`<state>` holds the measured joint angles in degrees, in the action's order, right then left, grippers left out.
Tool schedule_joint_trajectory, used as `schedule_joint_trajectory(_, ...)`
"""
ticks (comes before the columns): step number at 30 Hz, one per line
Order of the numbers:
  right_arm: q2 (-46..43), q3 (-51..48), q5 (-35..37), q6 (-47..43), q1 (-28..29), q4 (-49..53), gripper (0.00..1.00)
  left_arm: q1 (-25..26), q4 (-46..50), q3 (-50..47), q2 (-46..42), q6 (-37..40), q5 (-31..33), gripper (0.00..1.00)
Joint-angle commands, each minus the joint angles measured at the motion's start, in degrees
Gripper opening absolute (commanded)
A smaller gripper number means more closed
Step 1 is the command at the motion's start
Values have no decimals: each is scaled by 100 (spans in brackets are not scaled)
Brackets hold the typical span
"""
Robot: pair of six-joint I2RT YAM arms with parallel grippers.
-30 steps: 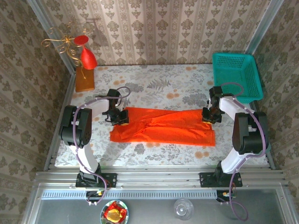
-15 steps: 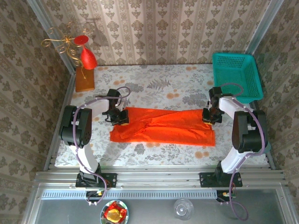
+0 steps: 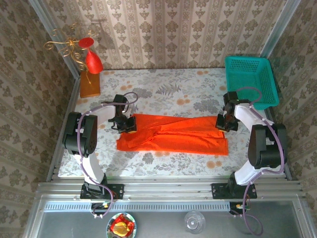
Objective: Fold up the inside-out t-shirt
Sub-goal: Smooth out the T-shirt at the center of the table.
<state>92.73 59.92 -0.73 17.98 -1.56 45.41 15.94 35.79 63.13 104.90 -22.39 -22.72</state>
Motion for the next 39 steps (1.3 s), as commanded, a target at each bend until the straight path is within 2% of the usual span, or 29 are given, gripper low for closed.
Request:
schedule_joint_trajectory(1, -51, -196, 256, 130, -80, 285, 0, -100, -18, -140, 279, 106, 451, 5)
schedule_joint_trajectory(6, -96, -379, 438, 215, -173, 221, 0, -122, 2, -139, 268, 105, 462, 5)
schedule_joint_trajectory(21, 205, -569, 334, 490, -195, 65, 0, -136, 55, -92, 213, 110, 444, 5)
schedule_joint_trajectory(23, 114, -602, 335, 571, -195, 41, 3, -135, 68, -82, 193, 105, 444, 5)
schedule_joint_trajectory(26, -51, -567, 395, 637, -182, 103, 16, -135, 94, -51, 163, 105, 426, 6)
schedule_joint_trajectory(31, -481, -383, 446, 661, -153, 274, 24, -112, 180, 40, -65, 71, 402, 7)
schedule_joint_trajectory(33, -653, -337, 282, 663, -116, 232, 25, -67, 254, 109, -198, 62, 408, 8)
schedule_joint_trajectory(39, -542, -490, -954, 677, -116, -414, 25, 127, 412, 94, -422, 69, 502, 8)
